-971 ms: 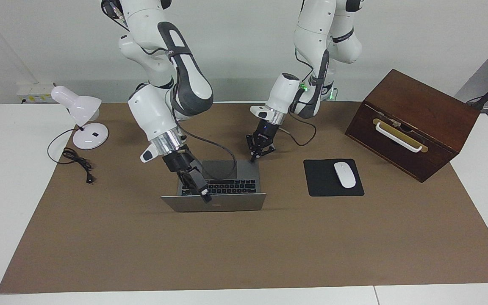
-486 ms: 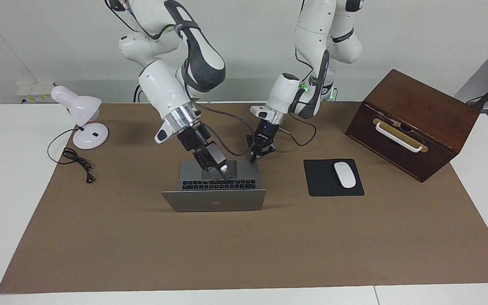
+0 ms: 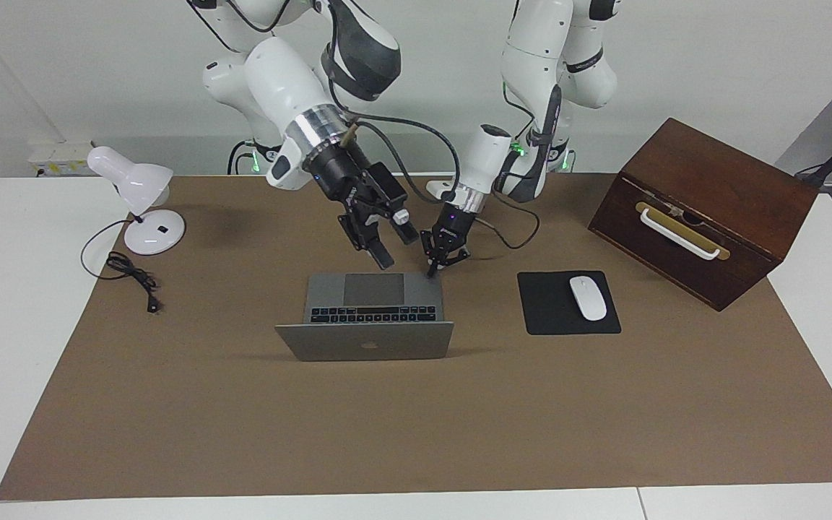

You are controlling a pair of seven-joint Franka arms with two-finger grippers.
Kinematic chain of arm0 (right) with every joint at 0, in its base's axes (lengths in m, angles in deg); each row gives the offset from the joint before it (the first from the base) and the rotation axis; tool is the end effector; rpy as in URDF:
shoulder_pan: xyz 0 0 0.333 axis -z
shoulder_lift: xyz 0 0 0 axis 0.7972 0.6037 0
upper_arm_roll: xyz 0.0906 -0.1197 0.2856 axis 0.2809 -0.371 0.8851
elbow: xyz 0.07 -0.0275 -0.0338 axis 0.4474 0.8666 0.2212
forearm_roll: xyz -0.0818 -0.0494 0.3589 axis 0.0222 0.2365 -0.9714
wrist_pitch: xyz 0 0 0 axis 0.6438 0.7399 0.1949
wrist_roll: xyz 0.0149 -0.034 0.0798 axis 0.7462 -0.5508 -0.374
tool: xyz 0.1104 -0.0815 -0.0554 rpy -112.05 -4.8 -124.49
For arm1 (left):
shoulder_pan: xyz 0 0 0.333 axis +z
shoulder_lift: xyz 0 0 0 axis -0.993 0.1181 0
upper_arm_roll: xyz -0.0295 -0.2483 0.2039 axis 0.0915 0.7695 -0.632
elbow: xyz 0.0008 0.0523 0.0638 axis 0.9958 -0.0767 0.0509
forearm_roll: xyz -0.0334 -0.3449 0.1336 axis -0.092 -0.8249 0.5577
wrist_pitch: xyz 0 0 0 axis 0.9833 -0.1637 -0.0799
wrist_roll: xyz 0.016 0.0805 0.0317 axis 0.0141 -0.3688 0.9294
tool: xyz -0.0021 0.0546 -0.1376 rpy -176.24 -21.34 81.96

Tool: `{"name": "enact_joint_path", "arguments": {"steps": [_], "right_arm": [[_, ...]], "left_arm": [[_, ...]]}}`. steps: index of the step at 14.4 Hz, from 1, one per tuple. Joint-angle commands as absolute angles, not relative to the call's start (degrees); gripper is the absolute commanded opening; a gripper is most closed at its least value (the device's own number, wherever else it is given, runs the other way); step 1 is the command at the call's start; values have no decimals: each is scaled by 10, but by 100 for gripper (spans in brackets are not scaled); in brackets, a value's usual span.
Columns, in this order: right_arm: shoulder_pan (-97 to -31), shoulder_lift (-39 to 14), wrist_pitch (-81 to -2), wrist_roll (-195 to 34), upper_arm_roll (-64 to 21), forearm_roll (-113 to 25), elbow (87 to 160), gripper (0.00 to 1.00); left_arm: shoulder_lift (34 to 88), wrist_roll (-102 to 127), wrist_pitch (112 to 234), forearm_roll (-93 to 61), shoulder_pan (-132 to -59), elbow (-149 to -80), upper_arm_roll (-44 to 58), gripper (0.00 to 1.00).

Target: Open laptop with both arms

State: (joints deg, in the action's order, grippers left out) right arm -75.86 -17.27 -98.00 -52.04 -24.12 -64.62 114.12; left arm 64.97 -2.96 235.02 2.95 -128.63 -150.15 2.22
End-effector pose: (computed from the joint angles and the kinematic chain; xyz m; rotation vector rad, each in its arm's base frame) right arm 0.6263 0.2552 0.6244 -1.8653 0.7042 -0.8513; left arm 0.3910 -0.3562 0.2636 2.5766 -0.8755 0.9512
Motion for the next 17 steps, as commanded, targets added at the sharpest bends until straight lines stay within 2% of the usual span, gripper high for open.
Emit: {"name": "enact_joint_path", "arguments": {"steps": [1, 3, 5, 7, 9, 11, 14, 17], "right_arm": [[-684, -127, -898, -553, -238, -572, 1018, 100], [-634, -109, -816, -559, -237, -514, 947, 100], [-596, -102, -729, -616, -236, -492, 906, 100], [-567, -104, -666, -673, -241, -491, 896, 100], [-533, -115, -566, -702, -243, -466, 892, 100], [-507, -130, -450, -705, -243, -380, 872, 100], [-501, -173, -254, -709, -243, -250, 862, 100], [-508, -244, -81, -702, -241, -160, 912, 100]], "left_arm": [[658, -32, 2355, 11, -1293, -1490, 14, 0], [640, -32, 2353, 10, -1291, -1493, 14, 0], [621, -19, 2329, 6, -1289, -1493, 14, 0], [600, -15, 2306, 6, -1289, -1493, 13, 0], [578, -15, 2274, 5, -1287, -1493, 12, 0], [542, -15, 2214, 5, -1270, -1491, 12, 0], [498, -15, 2140, 4, -1259, -1490, 10, 0], [482, -17, 2104, 4, -1251, -1488, 6, 0]]}}
